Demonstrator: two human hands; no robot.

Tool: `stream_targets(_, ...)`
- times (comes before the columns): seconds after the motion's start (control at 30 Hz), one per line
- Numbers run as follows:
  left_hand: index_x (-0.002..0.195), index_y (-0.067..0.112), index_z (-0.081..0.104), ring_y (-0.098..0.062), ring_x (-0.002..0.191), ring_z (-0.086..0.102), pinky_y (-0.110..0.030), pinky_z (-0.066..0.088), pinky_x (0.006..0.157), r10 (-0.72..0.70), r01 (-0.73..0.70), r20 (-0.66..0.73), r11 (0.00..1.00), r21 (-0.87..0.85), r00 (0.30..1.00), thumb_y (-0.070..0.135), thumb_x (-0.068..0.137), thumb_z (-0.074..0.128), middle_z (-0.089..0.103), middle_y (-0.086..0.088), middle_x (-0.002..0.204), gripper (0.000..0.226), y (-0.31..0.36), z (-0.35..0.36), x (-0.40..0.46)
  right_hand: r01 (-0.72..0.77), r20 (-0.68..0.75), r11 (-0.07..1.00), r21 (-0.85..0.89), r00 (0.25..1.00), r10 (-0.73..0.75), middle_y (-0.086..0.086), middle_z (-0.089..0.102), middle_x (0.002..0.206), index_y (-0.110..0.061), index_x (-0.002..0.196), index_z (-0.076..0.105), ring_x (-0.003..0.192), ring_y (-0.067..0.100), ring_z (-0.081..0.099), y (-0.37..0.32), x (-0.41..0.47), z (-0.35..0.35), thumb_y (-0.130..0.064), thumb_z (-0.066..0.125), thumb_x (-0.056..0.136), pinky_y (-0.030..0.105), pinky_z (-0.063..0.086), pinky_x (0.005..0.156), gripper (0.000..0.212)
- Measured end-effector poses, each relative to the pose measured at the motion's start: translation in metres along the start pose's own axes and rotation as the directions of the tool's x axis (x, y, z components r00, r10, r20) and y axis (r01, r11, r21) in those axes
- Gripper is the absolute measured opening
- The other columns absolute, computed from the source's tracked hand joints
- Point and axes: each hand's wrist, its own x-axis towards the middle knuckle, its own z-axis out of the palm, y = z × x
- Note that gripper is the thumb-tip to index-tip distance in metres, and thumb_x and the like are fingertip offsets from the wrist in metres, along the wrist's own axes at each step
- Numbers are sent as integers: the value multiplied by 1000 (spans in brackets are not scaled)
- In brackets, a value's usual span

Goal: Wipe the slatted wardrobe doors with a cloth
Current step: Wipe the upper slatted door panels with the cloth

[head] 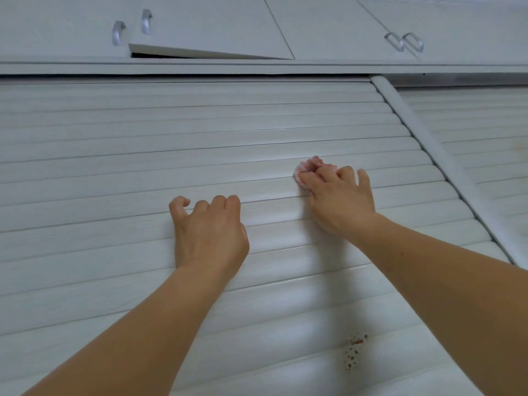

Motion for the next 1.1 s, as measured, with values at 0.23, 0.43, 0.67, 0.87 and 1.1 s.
stream_targets(0.23,117,23,43,-17,95,50,-41,9,97,28,-28,8,999,-41,1000,19,88,28,51,7,102,33,-4,1,0,-72,-38,996,48,997,74,2,34,142,-34,137,37,129,30,25,-15,-1,3,-18,37,91,46,14,113,49)
stream_targets(0.43,117,25,43,-21,108,42,-46,15,101,36,-34,61,999,-36,997,24,88,31,45,2,112,32,1,1,6,119,-91,987,107,990,-110,-3,33,143,-33,141,34,139,21,16,-45,1,7,-15,34,94,49,-5,114,50)
stream_targets(0.67,123,26,43,-16,127,31,-50,7,111,106,-93,108,989,-119,988,24,90,31,37,5,134,35,37,9,18,71,-77,995,67,995,-66,-5,39,137,-33,136,40,132,21,30,6,5,6,-13,34,92,52,1,113,48)
stream_targets(0.87,143,27,24,-14,141,10,-43,-1,114,74,-59,97,986,-157,992,24,94,30,18,6,153,50,51,16,21,-47,-63,997,63,997,51,-5,39,139,-34,126,49,130,23,34,78,13,12,-12,38,89,51,6,113,45)
stream_targets(1.1,143,27,26,-16,142,12,-45,-1,113,29,-20,83,994,-105,996,25,93,32,19,5,153,50,62,19,17,-165,-43,952,256,982,182,14,27,148,-16,122,51,138,30,24,125,25,19,-6,38,91,33,27,103,34)
